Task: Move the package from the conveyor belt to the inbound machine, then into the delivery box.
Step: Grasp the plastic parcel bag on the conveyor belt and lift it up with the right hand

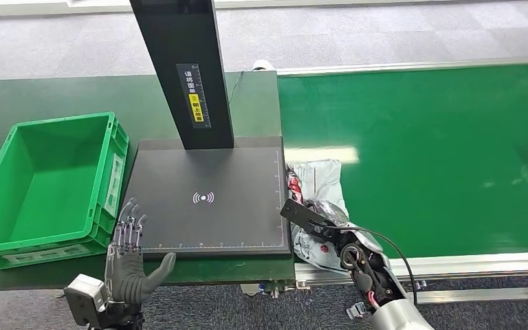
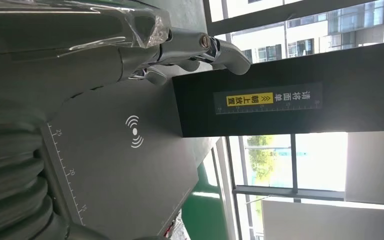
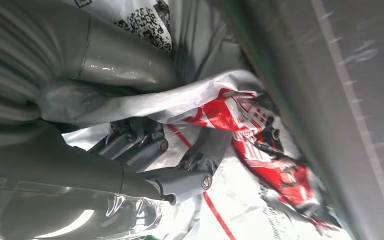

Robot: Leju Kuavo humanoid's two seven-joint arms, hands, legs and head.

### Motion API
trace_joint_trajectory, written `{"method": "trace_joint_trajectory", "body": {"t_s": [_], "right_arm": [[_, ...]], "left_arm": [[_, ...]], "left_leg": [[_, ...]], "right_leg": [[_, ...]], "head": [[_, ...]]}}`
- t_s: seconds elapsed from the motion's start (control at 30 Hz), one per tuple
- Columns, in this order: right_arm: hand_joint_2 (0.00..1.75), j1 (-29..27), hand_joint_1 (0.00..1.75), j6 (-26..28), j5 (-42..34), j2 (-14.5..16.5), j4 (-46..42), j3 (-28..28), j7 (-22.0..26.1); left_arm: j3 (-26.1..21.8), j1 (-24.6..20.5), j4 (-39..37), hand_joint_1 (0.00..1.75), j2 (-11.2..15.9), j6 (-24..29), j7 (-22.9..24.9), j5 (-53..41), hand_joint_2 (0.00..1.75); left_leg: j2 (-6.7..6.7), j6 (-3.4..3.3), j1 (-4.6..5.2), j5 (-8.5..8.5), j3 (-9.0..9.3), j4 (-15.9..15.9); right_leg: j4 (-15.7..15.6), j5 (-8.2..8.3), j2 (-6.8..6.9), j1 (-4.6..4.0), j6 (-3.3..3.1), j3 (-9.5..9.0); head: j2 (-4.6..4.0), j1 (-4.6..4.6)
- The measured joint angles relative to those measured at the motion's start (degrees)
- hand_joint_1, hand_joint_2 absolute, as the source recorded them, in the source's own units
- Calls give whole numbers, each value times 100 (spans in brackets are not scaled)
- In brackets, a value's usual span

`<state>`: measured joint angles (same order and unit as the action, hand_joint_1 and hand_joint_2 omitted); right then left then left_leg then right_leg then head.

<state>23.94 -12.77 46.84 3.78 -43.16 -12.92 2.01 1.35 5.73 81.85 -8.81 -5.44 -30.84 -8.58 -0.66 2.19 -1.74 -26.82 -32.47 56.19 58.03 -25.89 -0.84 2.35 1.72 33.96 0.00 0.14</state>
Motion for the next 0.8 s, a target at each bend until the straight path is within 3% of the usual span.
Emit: {"method": "trace_joint_trajectory", "body": {"t_s": [0.23,0.4,0.6,0.8], "right_arm": [[175,-187,175,609,-451,-2,-845,25,-130],[175,-338,175,1293,-947,28,-1850,417,177],[175,-478,175,1369,-1010,74,-2498,635,253],[175,-588,175,1870,-1395,185,-3042,778,1035]], "left_arm": [[-130,225,246,0,-32,-39,0,-72,175],[-281,464,529,0,-122,-111,-1,-154,175],[-373,559,676,0,-195,-125,-3,-179,175],[-411,549,685,0,-233,-201,-84,-231,175]], "left_leg": [[1,0,0,0,-3,0],[1,-1,1,-1,-7,0],[1,-1,0,-1,-5,0],[1,-1,1,0,-5,0]], "right_leg": [[0,0,0,0,0,5],[0,0,0,1,0,6],[0,0,1,1,0,5],[0,0,0,1,0,6]], "head": [[0,-1],[0,0],[0,-1],[0,1]]}}
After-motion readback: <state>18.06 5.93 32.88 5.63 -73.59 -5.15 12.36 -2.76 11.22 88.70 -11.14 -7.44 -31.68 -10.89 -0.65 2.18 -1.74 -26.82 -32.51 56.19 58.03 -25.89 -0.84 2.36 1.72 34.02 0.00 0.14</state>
